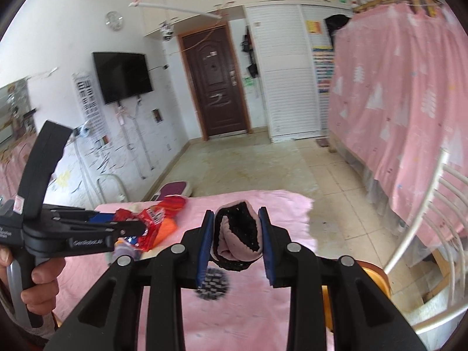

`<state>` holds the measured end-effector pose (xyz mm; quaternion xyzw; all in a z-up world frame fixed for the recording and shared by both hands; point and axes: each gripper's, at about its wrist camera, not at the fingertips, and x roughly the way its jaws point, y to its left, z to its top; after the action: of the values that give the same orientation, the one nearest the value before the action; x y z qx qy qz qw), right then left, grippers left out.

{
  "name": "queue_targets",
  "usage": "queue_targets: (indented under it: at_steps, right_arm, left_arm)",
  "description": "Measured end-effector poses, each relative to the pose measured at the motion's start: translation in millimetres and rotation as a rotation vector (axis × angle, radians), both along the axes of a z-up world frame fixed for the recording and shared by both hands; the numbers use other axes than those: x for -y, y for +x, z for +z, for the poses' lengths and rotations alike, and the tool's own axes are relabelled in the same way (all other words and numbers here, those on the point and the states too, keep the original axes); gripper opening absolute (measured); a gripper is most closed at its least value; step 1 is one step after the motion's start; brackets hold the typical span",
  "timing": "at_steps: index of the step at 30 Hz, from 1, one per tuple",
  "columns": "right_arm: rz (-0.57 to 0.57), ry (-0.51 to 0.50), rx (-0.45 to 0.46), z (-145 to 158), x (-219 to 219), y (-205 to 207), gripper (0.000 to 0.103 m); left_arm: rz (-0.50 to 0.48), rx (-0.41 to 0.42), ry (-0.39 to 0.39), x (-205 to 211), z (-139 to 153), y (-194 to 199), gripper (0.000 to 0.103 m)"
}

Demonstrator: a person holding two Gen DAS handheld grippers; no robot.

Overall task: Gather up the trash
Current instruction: 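Carry the red snack bag and pink-and-black sock toward the orange bin, then open both tools over the orange bin to drop the items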

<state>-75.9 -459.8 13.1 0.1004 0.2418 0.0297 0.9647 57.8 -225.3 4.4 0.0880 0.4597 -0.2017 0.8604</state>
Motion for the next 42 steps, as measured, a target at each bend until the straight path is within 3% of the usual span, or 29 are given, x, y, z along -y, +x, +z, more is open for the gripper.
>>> queue_targets:
  at_steps: [14,26,29,34,42]
  right_arm:
    - [-0.217,-0.033,-0.059,-43.4,96.8,-34.9,0.020]
    - [-0.247,-0.020,-0.141,-79.9,124.2,-42.7,0.020]
    - [-0.245,-0.006,-0.162,-88.5,130.7,-43.6,0.026]
    - [-0.287,0.030,-0.143,-86.7,147.1,-49.0,0.060]
    - [-0.313,0.050,-0.120,-79.8,151.5,-54.6,0.061]
  left_arm:
    - [-0.219,0.005,0.016,91.7,-7.0,-34.8,0.029]
    - [-0.333,-0.027,0.058,162.2,-20.4,-51.8,0.029]
    - [-0.349,-0.038,0.062,173.6,-23.1,-54.9,0.029]
    - [-0.381,-0.077,0.062,194.3,-27.8,-61.2,0.035]
    - [-0.404,-0.066,0.047,196.1,-21.4,-68.6,0.040]
